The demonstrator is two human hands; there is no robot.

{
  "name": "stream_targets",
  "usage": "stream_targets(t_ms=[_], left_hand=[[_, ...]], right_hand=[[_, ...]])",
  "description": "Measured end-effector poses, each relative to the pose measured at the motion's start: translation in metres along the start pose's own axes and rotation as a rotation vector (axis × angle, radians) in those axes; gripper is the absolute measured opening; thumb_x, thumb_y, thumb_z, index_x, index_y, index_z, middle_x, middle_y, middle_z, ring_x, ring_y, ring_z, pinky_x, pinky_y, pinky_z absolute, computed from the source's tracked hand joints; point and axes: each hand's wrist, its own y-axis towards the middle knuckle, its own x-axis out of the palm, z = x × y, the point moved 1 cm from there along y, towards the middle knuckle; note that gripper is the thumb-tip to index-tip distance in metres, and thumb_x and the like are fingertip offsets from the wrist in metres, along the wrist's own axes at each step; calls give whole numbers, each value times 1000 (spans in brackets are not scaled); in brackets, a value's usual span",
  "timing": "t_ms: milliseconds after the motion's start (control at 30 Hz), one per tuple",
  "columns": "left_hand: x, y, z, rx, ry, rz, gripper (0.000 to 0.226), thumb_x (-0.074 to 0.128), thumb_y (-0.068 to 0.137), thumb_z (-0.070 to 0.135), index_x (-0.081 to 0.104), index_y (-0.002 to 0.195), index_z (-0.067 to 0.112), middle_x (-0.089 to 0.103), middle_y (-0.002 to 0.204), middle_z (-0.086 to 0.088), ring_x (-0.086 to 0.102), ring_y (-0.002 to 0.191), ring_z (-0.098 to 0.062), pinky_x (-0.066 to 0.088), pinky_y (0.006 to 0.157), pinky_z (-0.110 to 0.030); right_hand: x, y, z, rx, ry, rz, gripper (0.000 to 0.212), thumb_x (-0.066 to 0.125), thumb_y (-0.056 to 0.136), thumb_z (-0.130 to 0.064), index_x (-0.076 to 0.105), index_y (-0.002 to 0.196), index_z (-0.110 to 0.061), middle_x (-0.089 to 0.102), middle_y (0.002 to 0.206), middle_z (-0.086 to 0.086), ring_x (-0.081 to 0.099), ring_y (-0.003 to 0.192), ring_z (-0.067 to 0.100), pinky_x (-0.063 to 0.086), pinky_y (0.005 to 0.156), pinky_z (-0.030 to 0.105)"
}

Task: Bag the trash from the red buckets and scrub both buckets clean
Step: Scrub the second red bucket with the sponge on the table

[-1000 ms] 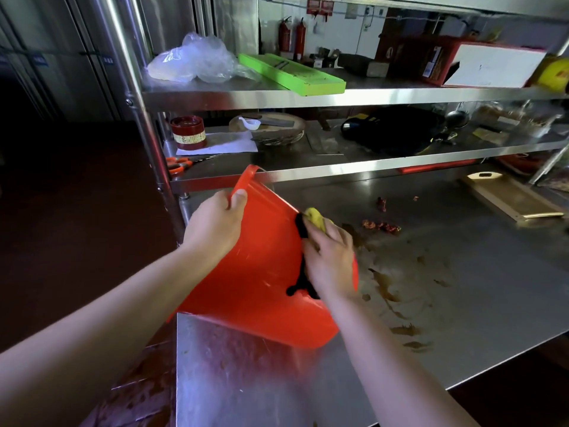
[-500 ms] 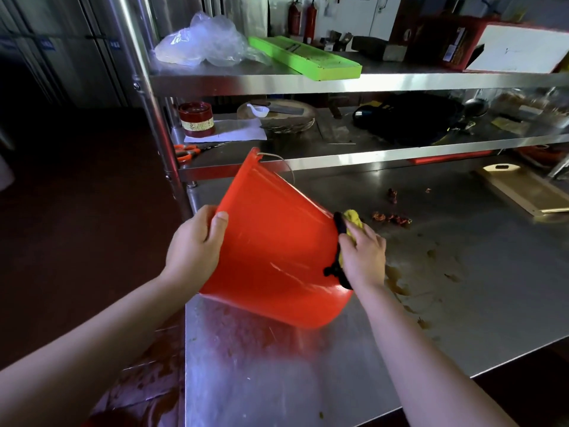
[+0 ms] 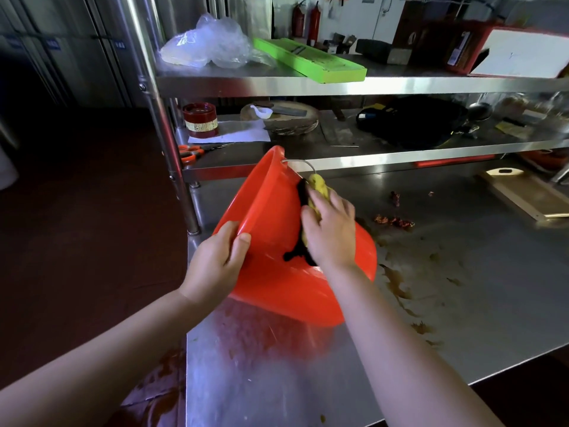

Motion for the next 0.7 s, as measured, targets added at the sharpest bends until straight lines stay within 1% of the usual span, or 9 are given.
stream_targets(t_ms=[133,167,233,300,333,400,467,567,700], left_hand=[[-15,-1,-5,-36,-85,-50,24,42,82,32,51,87,10,52,66,-4,46,57,-12,39,56,-35],[-20,2,0,-27,-124,-74,22,45,79,28,51,94,13,55,75,-2,49,63,-10,42,59,-30],[-25,20,13,-39,-219,-127,43,51,77,21,44,119,24,55,100,5,55,80,-1,46,66,-20],[-25,50,25,-120,-173,-128,61,58,81,25,32,136,26,51,119,5,56,96,-2,50,77,-26],[-22,68,30,-194,-124,-116,65,58,83,30,28,140,24,51,119,3,58,97,-8,52,81,-34],[-17,98,40,-389,-79,-109,61,58,85,35,33,136,14,56,103,0,60,88,-17,53,83,-42],[-12,112,45,-470,-39,-104,42,55,86,36,50,118,8,61,91,-4,61,78,-20,52,73,-37],[-6,103,49,-406,157,-83,34,46,93,42,53,97,10,59,77,-4,56,63,-19,43,55,-31],[4,88,61,-159,302,-73,32,40,96,46,46,104,15,57,76,0,54,61,-13,33,47,-27]], right_hand=[[-16,-6,57,268,-11,-48,42,44,92,-34,50,134,-37,39,148,-4,25,134,19,32,108,42],[-18,-9,65,299,-6,-38,42,44,92,-33,51,134,-37,39,148,-3,24,134,19,31,109,44],[-18,-14,73,314,10,-6,42,45,92,-30,52,133,-37,40,147,-2,26,134,21,31,108,47],[-15,-20,74,277,12,30,41,47,92,-27,54,132,-35,43,145,0,28,131,24,32,107,47],[-14,-22,73,249,12,44,41,49,91,-25,55,131,-34,44,144,1,30,130,25,33,106,47],[-12,-29,69,168,-19,69,41,51,90,-22,57,130,-31,49,139,2,35,125,29,37,103,46],[-11,-35,65,99,-71,105,42,48,87,-25,60,127,-29,54,133,3,40,121,33,39,99,49],[-9,-42,50,116,-87,92,48,39,84,-30,59,128,-31,52,137,0,36,126,31,35,102,50],[0,-34,0,-45,-100,110,50,33,84,-38,59,126,-32,53,135,-2,40,124,29,36,98,42]])
